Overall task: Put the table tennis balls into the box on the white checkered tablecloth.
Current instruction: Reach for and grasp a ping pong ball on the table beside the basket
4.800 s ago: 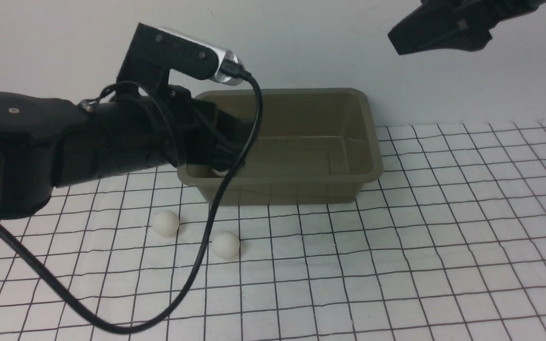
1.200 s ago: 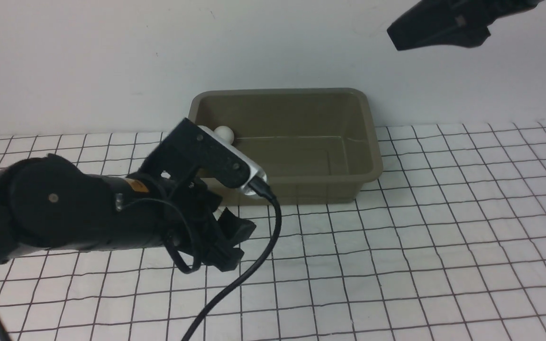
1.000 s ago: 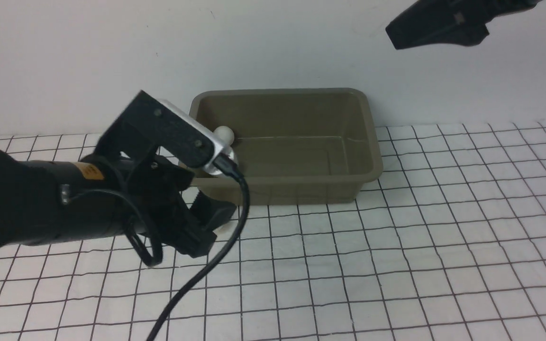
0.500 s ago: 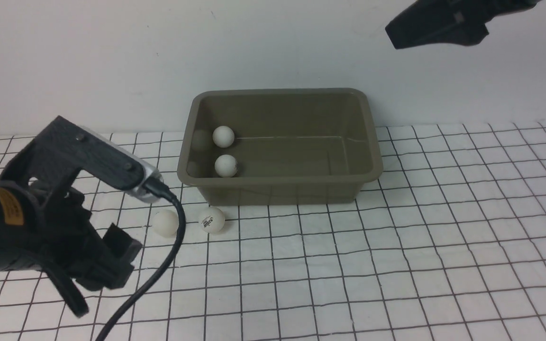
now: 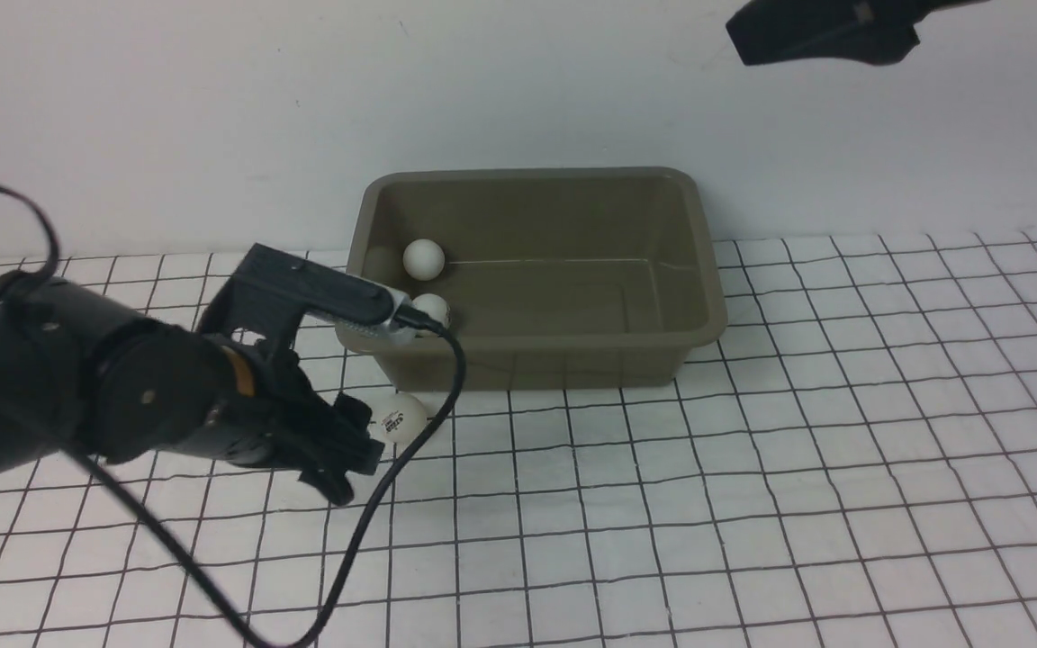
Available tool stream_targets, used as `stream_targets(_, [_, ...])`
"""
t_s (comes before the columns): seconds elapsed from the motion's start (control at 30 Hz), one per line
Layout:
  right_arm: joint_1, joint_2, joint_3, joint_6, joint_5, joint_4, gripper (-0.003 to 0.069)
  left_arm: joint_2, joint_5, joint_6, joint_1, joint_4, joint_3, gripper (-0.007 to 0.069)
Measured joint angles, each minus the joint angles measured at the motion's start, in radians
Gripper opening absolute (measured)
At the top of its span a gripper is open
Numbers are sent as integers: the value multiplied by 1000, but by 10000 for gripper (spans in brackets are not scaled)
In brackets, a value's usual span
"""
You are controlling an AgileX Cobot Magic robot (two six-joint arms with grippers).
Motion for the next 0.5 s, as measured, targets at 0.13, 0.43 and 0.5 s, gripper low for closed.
stream_targets(0.13, [0,0,0,0,4,0,547,0,52,0,1,43,-3,531])
stream_targets(0.43, [0,0,0,0,16,-1,547,1,147,-46,100,164,-4,531])
stream_targets(0.5, [0,0,0,0,21,-1,547,1,104,-46,108,164,-4,531])
